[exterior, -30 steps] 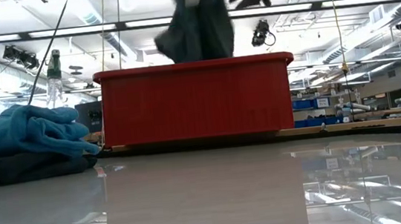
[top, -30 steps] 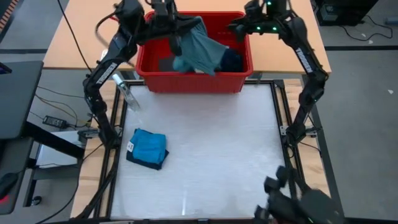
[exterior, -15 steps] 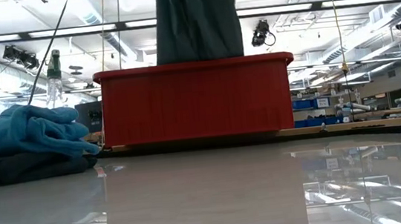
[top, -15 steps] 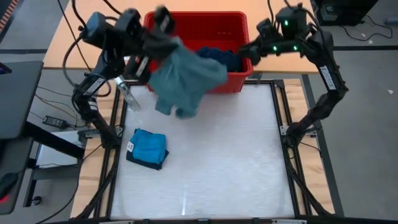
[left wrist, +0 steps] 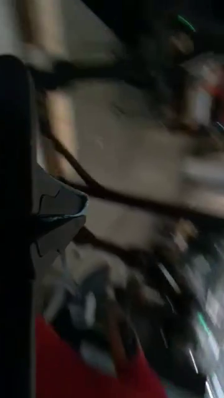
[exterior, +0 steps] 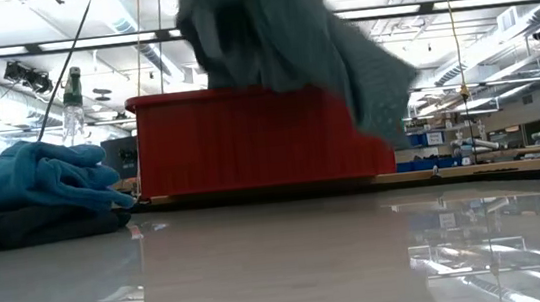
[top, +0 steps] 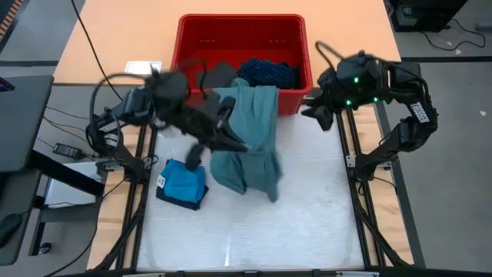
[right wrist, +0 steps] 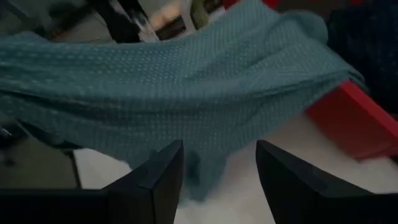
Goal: Fold laundry
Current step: Fold the green polo shirt
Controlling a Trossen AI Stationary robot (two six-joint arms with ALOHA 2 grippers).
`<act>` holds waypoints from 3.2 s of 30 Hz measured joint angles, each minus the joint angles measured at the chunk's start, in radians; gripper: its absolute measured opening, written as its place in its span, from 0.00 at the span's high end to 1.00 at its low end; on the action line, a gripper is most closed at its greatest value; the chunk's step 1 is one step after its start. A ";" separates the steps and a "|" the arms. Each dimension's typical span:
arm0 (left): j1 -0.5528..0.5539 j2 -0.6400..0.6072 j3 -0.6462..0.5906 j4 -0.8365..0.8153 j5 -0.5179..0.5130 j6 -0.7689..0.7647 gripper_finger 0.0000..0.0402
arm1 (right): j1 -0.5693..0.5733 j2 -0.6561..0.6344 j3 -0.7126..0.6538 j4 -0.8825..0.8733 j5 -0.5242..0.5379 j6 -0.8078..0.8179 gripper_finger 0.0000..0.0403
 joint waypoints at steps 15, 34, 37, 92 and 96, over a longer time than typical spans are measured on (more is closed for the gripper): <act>-0.263 0.021 -0.001 0.222 -0.079 -0.063 1.00 | 0.141 -0.034 -0.100 -0.008 0.045 -0.109 0.49; -0.534 0.067 -0.004 0.146 -0.243 -0.065 1.00 | 0.100 -0.025 -0.341 0.055 0.029 -0.237 0.49; -0.526 0.068 -0.004 0.053 -0.314 -0.166 1.00 | 0.102 -0.025 -0.389 0.086 -0.009 -0.232 0.49; -0.218 0.255 -0.003 -0.318 -0.704 -0.245 1.00 | 0.359 -0.085 -0.844 0.901 -0.145 -0.218 0.48; -0.199 0.255 -0.003 -0.268 -0.720 -0.244 1.00 | 0.348 -0.047 -0.845 0.928 -0.153 -0.225 0.58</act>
